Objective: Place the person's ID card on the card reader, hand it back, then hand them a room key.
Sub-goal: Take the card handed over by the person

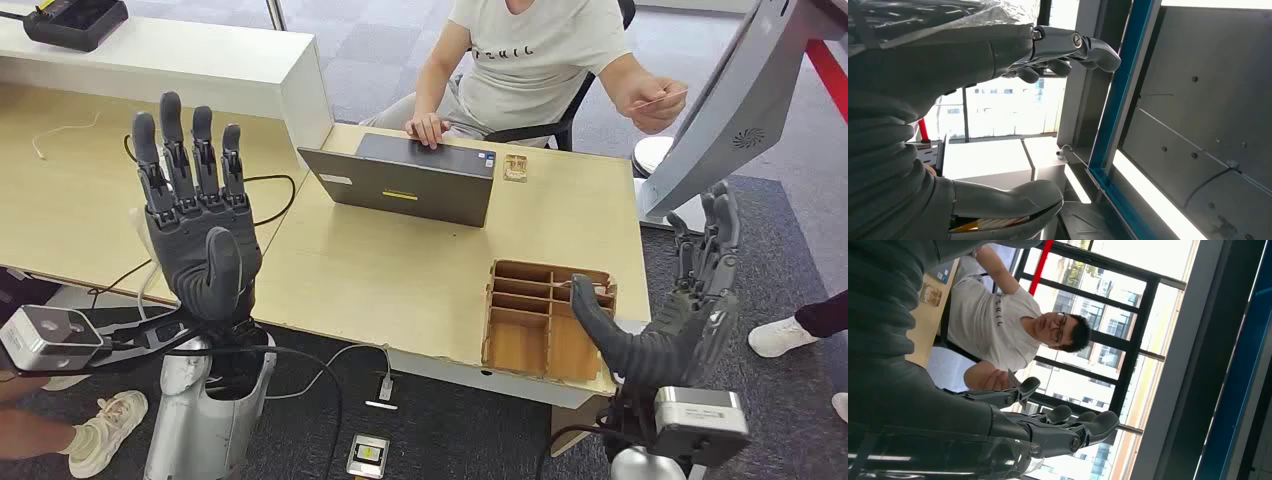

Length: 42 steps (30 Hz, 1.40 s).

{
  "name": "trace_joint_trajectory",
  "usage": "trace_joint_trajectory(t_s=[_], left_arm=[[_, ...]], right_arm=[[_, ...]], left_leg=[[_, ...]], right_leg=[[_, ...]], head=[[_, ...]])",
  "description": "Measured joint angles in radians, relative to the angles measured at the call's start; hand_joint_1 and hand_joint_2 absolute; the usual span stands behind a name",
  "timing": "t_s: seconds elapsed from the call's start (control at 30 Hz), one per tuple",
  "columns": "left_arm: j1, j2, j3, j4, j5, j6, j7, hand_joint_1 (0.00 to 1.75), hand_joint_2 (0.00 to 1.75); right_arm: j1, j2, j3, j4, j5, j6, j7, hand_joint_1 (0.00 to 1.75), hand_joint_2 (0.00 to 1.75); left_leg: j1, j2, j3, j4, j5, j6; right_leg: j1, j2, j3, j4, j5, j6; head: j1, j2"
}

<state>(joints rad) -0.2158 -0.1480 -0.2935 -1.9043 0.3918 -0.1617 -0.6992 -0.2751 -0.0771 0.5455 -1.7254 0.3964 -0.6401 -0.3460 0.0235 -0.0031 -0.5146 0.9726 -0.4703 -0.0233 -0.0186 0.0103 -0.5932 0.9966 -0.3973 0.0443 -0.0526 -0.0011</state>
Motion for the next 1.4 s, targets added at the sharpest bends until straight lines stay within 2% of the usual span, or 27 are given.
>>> trace_joint_trajectory(t_s=[0.47,0.7,1.03,1.23,1.4], left_arm=[[-0.003,-0.005,0.004,0.006,0.000,0.000,0.000,0.00,1.75],[-0.013,-0.005,0.004,0.019,0.013,-0.009,0.000,0.00,1.75],[-0.027,-0.016,0.004,0.045,0.030,-0.057,0.000,0.00,1.75],[-0.046,-0.028,0.003,0.068,0.037,-0.085,0.000,0.00,1.75],[-0.055,-0.038,0.002,0.080,0.039,-0.094,0.000,0.00,1.75]], right_arm=[[0.000,0.000,-0.002,0.001,0.002,-0.002,0.000,0.00,1.75],[-0.033,0.000,-0.008,0.027,0.139,0.002,0.063,0.00,1.75],[-0.163,-0.009,-0.029,0.149,0.270,0.073,0.172,0.00,1.75],[-0.290,-0.015,-0.032,0.307,0.367,0.149,0.235,0.00,1.75],[-0.395,-0.013,-0.022,0.458,0.413,0.196,0.253,0.00,1.75]], left_leg=[[0.000,0.000,0.000,0.000,0.000,0.000],[0.000,0.000,0.000,0.000,0.000,0.000],[0.000,0.000,0.000,0.000,0.000,0.000],[0.000,0.000,0.000,0.000,0.000,0.000],[0.000,-0.001,-0.001,0.000,0.000,0.000]], right_leg=[[0.000,0.000,0.000,0.000,0.000,0.000],[0.000,0.000,0.000,0.000,0.000,0.000],[0.000,0.000,0.000,0.000,0.000,0.000],[0.000,0.000,0.000,0.000,0.000,0.000],[0.000,0.000,0.000,0.000,0.000,0.000]], head=[[0.000,0.000],[0.000,0.000],[0.000,0.000],[0.000,0.000],[0.000,0.000]])
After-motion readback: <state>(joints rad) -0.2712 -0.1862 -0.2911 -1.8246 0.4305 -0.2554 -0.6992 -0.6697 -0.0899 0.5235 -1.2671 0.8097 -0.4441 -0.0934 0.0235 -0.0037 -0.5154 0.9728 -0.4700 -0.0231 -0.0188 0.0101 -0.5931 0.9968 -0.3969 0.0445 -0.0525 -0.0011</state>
